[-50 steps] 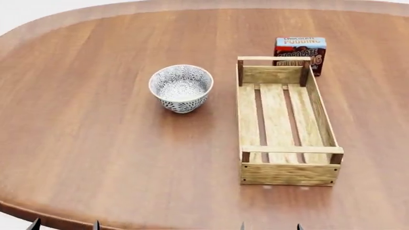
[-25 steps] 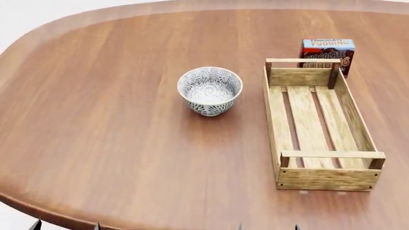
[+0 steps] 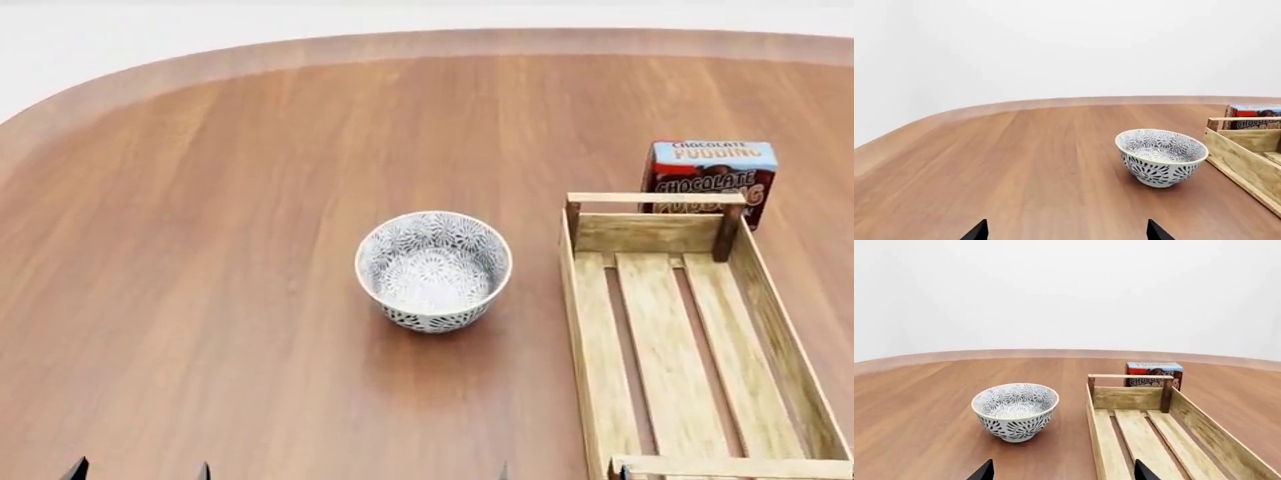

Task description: Pick up the bowl on the left and put it in the tray.

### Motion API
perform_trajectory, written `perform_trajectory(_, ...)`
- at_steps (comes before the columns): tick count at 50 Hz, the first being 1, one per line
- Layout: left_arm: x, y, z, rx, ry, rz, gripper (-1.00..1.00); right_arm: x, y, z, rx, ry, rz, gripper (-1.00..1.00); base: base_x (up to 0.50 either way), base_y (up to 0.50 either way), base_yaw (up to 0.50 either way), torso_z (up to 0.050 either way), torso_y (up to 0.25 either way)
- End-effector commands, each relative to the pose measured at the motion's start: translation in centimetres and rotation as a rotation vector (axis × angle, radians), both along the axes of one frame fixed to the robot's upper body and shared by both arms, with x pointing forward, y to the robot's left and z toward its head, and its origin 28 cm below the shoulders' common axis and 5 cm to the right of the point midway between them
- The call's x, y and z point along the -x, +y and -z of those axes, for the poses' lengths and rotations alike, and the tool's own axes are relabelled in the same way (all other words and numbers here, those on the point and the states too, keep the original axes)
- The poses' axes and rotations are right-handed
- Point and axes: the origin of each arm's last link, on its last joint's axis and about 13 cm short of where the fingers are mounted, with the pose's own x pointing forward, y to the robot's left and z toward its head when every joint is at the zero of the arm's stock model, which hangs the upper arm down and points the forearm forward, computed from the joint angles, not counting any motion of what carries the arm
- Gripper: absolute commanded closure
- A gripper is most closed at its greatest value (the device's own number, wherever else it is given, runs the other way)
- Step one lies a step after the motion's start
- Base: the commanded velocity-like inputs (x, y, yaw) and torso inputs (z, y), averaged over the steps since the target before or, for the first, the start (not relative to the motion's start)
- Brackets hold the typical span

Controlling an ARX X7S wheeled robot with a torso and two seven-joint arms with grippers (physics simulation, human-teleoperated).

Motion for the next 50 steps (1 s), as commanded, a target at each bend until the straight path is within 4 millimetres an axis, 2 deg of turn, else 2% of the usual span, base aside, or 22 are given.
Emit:
perform_trajectory(1, -0.1, 0.0, -0.1, -0.005, 0.001, 0.005, -1.00, -0.1, 0.0, -0.1, 0.001, -0.005, -0.001, -1.00, 0.50, 0.00, 0.00, 0.000, 0.000)
perform_trajectory(21, 0.1, 0.0, 0.0, -0.007, 0.002, 0.005, -1.00, 0.0, 0.0, 0.0, -0.006, -0.002, -0.001, -1.00, 0.50, 0.00, 0.00, 0.000, 0.000)
perform_trajectory(25, 0.1, 0.0, 0.0, 0.000, 0.007, 0.005, -1.00, -0.2, 0.1, 0.4, 0.014, 0.051, 0.007, -1.00, 0.30, 0.00, 0.00, 0.000, 0.000)
perform_trajectory(30, -0.4, 0.4, -1.6, -0.013, -0.012, -0.025, -1.00, -0.5, -0.3, -0.6, 0.006, 0.095, 0.000, -1.00, 0.00, 0.00, 0.00, 0.000, 0.003)
perform_trajectory(33, -0.5, 0.6, -3.1, -0.004, -0.013, -0.018, -1.00, -0.6, -0.6, -2.0, 0.015, 0.093, 0.000, -1.00, 0.00, 0.00, 0.00, 0.000, 0.000)
perform_trajectory(36, -0.4, 0.5, -5.5, -0.001, -0.029, 0.028, -1.00, -0.6, -0.8, -5.3, 0.004, 0.081, -0.027, -1.00, 0.00, 0.00, 0.00, 0.000, 0.000)
perform_trajectory(39, 0.0, 0.4, -7.7, 0.027, -0.039, 0.065, -1.00, -0.4, -1.0, -7.6, 0.035, 0.064, -0.030, -1.00, 0.00, 0.00, 0.00, 0.000, 0.000)
perform_trajectory(40, 0.1, 0.4, -8.8, 0.021, -0.032, 0.069, -1.00, -0.4, -1.2, -9.0, 0.037, 0.070, -0.029, -1.00, 0.00, 0.00, 0.00, 0.000, 0.000)
perform_trajectory(50, 0.3, 0.9, -14.1, 0.038, -0.112, 0.088, -1.00, 0.1, -1.7, -15.1, 0.077, -0.028, -0.004, -1.00, 0.00, 0.00, 0.00, 0.000, 0.000)
